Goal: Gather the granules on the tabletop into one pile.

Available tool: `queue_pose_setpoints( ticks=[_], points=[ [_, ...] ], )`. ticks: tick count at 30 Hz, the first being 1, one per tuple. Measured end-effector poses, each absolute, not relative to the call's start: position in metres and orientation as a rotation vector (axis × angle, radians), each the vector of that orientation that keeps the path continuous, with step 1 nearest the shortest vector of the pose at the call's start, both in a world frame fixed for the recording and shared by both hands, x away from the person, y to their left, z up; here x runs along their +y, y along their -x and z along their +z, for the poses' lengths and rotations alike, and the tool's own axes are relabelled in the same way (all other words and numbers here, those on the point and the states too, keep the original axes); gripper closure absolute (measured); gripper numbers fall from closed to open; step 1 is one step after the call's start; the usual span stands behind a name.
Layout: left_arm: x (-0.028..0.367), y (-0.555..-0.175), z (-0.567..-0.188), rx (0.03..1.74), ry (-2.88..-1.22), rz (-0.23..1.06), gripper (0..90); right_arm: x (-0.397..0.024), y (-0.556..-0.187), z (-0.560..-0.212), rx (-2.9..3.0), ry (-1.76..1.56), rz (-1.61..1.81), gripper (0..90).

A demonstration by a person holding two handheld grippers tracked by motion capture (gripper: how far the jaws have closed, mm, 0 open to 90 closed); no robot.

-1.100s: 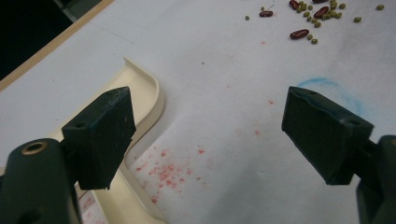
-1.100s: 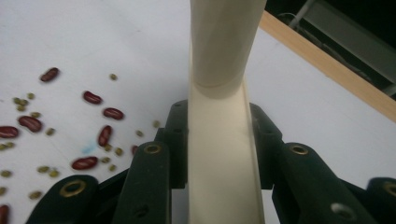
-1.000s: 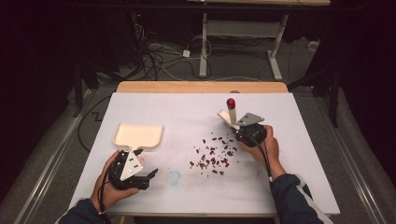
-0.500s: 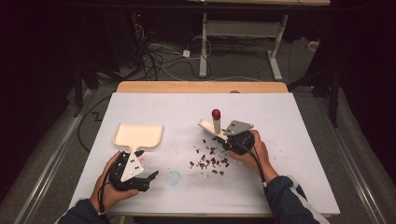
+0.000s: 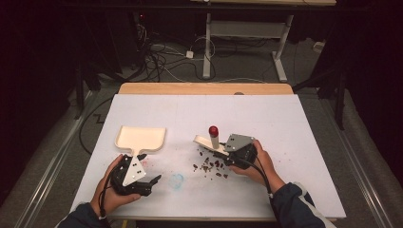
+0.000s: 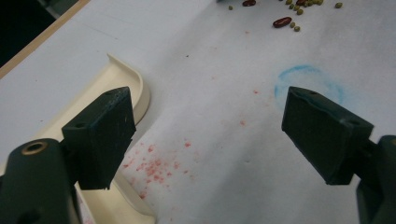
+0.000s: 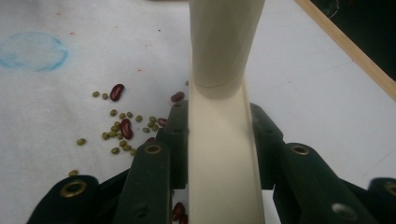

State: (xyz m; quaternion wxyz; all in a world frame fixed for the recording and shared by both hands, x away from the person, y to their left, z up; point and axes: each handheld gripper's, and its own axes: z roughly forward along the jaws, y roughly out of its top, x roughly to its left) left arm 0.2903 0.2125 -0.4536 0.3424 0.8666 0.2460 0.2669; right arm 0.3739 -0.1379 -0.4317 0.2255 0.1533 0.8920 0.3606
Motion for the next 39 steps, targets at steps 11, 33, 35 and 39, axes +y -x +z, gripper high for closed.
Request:
queue_pose_setpoints(
  ticks=[11, 33, 35, 39],
  points=[
    [0.210, -0.289, -0.454, 0.627, -2.266, 0.711, 16.3, -0.147, -0.373, -0.420, 2.365, -0.430, 1.004, 67.3],
    [0.232, -0.290, -0.442, 0.749, -2.138, 0.808, 16.3, -0.102, -0.307, -0.421, 2.586, -0.652, 1.331, 67.3],
    [0.231, -0.290, -0.443, 0.747, -2.141, 0.800, 16.3, -0.098, -0.309, -0.428, 2.602, -0.663, 1.312, 67.3],
    [0.228, -0.291, -0.446, 0.731, -2.168, 0.784, 16.4, -0.103, -0.321, -0.433, 2.569, -0.717, 1.276, 67.3]
  ],
)
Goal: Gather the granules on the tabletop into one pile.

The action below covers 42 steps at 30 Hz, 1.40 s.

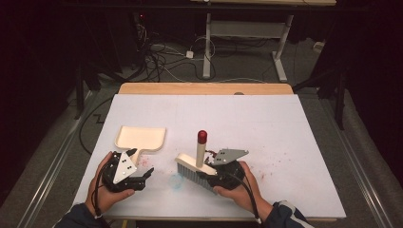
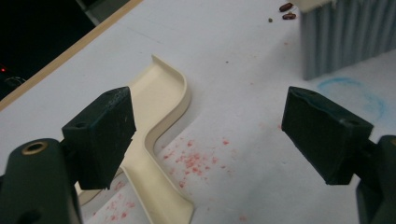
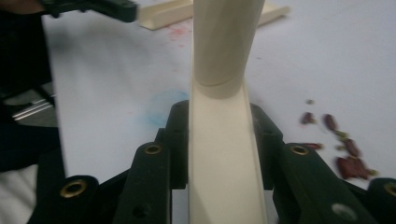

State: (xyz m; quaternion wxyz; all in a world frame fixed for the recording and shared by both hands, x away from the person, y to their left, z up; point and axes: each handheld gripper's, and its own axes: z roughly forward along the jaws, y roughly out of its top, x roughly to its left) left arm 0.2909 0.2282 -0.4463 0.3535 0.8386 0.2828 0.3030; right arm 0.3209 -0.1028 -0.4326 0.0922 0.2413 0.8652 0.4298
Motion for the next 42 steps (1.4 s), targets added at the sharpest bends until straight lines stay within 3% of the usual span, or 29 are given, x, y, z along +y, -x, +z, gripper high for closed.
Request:
queue_pose_setpoints(
  ticks=[16, 27, 34, 42],
  points=[
    [0.221, -0.290, -0.449, 0.708, -2.207, 0.774, 16.5, -0.144, -0.352, -0.429, 2.455, -0.913, 1.234, 67.3],
    [0.219, -0.292, -0.452, 0.708, -2.230, 0.766, 16.6, -0.120, -0.346, -0.412, 2.355, -0.937, 1.378, 67.3],
    [0.220, -0.291, -0.452, 0.707, -2.233, 0.764, 16.6, -0.086, -0.344, -0.436, 2.300, -1.078, 1.391, 67.2],
    [0.219, -0.290, -0.453, 0.690, -2.260, 0.768, 16.6, -0.112, -0.359, -0.447, 2.219, -1.272, 1.309, 66.9]
  ],
)
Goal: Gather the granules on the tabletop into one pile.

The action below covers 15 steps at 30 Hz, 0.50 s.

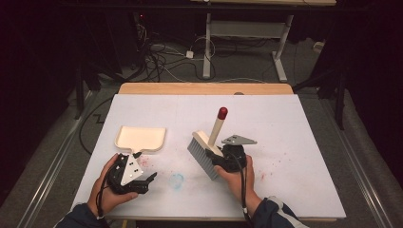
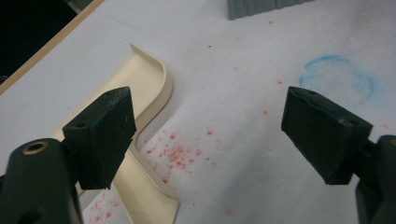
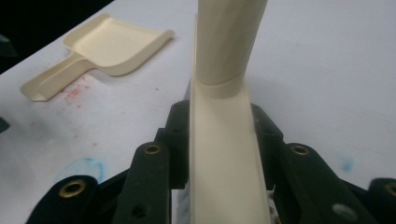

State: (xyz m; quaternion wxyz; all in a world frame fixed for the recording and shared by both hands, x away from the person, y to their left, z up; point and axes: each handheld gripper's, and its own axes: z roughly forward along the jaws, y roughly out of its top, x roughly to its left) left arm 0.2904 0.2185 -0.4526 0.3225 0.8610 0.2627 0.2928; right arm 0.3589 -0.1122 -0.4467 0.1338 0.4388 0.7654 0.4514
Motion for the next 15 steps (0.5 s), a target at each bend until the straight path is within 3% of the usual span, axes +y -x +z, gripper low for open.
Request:
queue_pose_setpoints(
  ticks=[15],
  points=[
    [0.214, -0.291, -0.455, 0.666, -2.301, 0.773, 16.6, -0.144, -0.353, -0.430, 2.230, -1.276, 1.325, 67.2]
  ],
)
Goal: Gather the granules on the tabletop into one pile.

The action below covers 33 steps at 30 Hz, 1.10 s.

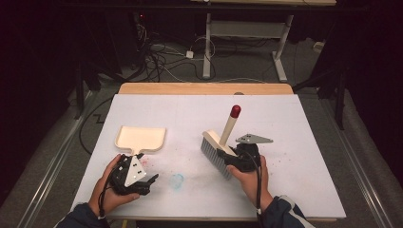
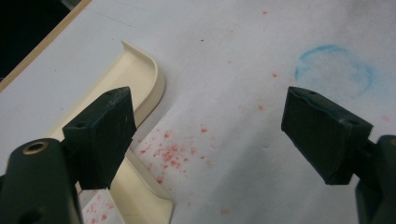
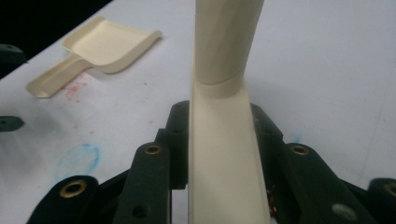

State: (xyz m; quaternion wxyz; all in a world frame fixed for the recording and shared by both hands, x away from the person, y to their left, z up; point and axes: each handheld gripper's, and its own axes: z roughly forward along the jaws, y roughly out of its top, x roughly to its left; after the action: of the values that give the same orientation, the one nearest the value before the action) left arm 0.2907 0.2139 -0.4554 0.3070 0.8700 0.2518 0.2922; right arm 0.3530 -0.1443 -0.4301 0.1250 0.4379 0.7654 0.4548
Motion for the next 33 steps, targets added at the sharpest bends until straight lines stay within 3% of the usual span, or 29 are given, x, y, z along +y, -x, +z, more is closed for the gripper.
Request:
queue_pose_setpoints(
  ticks=[7, 11, 20, 33],
  points=[
    [0.215, -0.290, -0.455, 0.666, -2.300, 0.775, 16.6, -0.162, -0.346, -0.402, 2.211, -1.084, 1.363, 67.2],
    [0.215, -0.290, -0.455, 0.666, -2.297, 0.780, 16.6, -0.176, -0.344, -0.395, 2.182, -0.984, 1.220, 67.2],
    [0.213, -0.291, -0.455, 0.662, -2.309, 0.784, 16.6, -0.198, -0.359, -0.420, 2.093, -1.029, 0.915, 67.2],
    [0.211, -0.290, -0.456, 0.641, -2.316, 0.781, 16.6, -0.147, -0.345, -0.436, 2.100, -1.001, 0.949, 67.3]
  ],
)
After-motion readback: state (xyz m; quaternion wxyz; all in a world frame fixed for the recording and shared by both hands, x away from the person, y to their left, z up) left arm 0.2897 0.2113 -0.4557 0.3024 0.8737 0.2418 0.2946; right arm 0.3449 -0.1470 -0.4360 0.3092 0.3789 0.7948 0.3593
